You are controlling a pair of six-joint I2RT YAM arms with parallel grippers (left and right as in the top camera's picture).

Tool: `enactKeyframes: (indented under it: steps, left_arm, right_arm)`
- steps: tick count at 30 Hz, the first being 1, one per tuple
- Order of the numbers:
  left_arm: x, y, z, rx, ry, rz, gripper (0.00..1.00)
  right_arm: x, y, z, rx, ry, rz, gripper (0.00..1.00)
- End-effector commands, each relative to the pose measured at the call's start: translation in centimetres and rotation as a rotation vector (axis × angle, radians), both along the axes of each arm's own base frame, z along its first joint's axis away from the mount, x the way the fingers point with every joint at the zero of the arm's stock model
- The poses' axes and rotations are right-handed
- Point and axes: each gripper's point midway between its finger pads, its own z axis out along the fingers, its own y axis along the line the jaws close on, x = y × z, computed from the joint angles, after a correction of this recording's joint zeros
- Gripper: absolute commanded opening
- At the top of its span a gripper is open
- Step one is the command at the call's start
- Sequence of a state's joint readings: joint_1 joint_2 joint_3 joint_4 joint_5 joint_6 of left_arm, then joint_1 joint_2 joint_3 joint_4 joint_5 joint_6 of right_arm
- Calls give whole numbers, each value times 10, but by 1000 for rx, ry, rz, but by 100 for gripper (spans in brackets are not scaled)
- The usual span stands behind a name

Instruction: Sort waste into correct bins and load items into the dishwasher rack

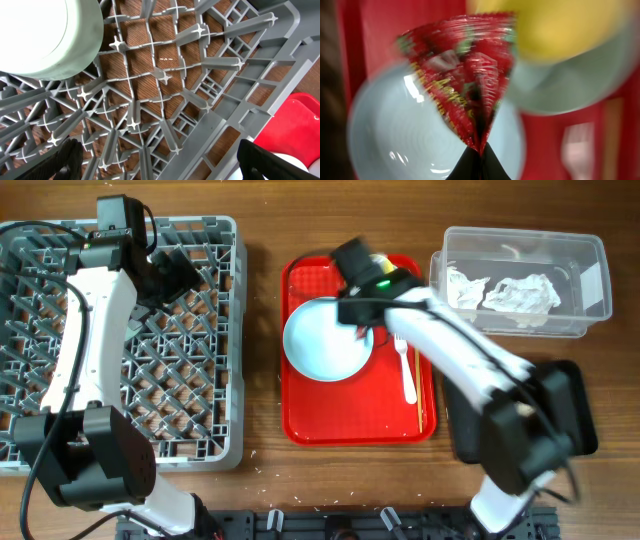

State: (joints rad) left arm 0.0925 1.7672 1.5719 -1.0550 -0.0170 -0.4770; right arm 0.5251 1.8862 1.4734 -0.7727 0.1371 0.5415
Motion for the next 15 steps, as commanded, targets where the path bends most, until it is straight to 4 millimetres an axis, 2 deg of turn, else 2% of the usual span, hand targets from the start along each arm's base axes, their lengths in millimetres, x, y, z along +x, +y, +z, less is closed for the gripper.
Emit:
enactKeyframes:
  steps: [1, 3, 4, 5, 6, 7, 8, 9, 10, 12, 14, 15]
  left_arm:
    - [0, 2, 3, 6, -6, 5, 100]
    - [0, 2, 3, 6, -7, 6, 100]
    - [0, 2, 3, 6, -7, 5, 100]
    - [0, 2, 3, 6, -7, 5, 100]
    - [0, 2, 3, 6, -7, 6, 100]
    - [0, 2, 3, 6, -7, 6, 100]
    - [0, 2, 3, 6, -7, 5, 100]
    - [0, 2, 3, 6, -6, 5, 100]
    - [0, 2, 3, 6, -6, 5, 100]
    - [0, 2, 3, 6, -6, 5, 100]
    - [0, 2, 3, 6, -6, 5, 100]
    - [0, 2, 3, 6, -6, 5, 100]
  right_arm:
    - [39, -104, 116, -7, -314, -333, 4]
    - [45, -168, 138, -32, -379, -487, 4]
    - [48, -198, 138, -39, -384, -562, 4]
    - [51, -236, 130, -36, -382, -679, 4]
    - [54, -260, 123, -31, -386, -751, 4]
    - [57, -276, 116, -31, -385, -795, 8]
    - [64, -291, 107, -23, -385, -827, 37]
    - [74, -300, 90, -10, -367, -823, 89]
    - [82, -299, 76, -9, -342, -766, 99]
    - [85, -285, 62, 12, -288, -652, 100]
    - [84, -273, 76, 75, -300, -619, 100]
    - [83, -263, 91, 130, -323, -587, 100]
